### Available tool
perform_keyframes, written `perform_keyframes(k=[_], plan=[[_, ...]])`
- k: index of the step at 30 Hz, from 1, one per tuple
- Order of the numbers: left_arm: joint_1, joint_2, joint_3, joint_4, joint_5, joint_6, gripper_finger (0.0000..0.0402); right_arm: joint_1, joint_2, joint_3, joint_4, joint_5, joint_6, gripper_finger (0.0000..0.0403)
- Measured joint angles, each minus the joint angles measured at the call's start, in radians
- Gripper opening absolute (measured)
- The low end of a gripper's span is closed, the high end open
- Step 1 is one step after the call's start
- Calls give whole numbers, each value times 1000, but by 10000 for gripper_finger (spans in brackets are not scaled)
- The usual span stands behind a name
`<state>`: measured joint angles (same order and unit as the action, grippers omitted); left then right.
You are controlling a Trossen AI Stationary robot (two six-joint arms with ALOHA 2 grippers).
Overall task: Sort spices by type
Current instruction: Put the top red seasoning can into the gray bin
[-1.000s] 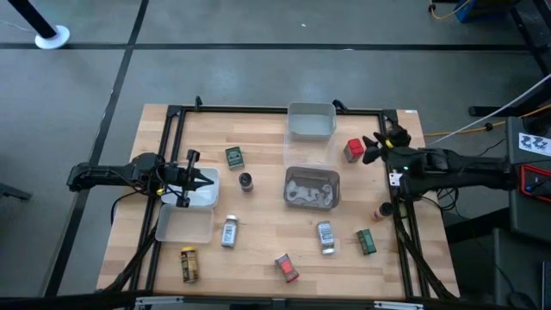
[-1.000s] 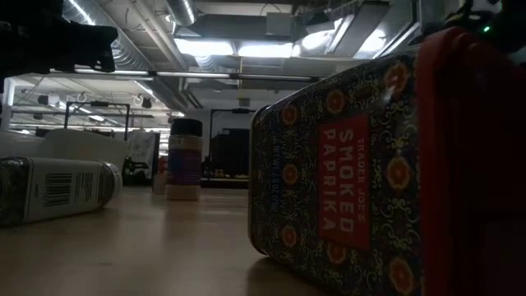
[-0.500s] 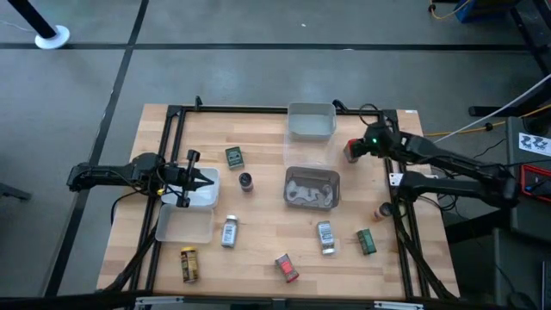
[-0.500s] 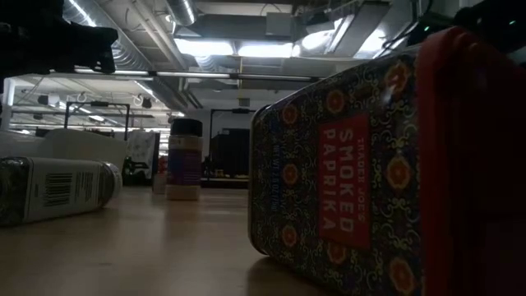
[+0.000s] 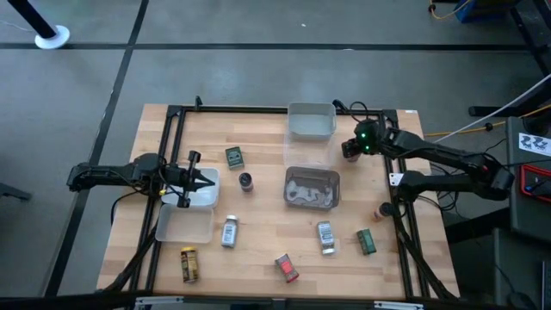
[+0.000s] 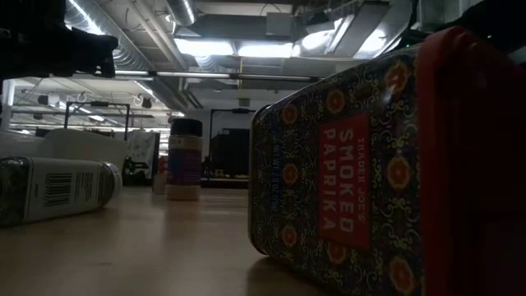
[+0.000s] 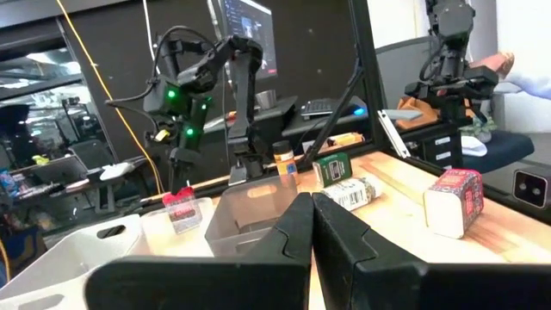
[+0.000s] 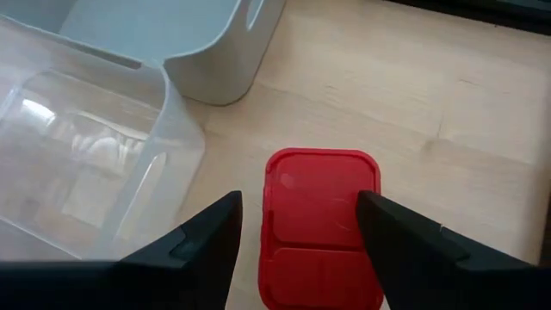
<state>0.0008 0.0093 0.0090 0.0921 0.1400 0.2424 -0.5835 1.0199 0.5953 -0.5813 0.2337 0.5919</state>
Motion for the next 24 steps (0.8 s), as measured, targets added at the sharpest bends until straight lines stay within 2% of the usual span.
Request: perform_keyframes(k=[11, 18, 24], plan=[[0, 0, 0, 0, -41, 0, 0, 0, 1, 49, 6, -15, -6, 232], [0, 0, 0, 0, -41, -7, 0, 0, 1, 88, 25, -4, -116, 232], [0, 0, 0, -6, -42, -14, 0, 0, 1, 88, 44, -27, -126, 232]])
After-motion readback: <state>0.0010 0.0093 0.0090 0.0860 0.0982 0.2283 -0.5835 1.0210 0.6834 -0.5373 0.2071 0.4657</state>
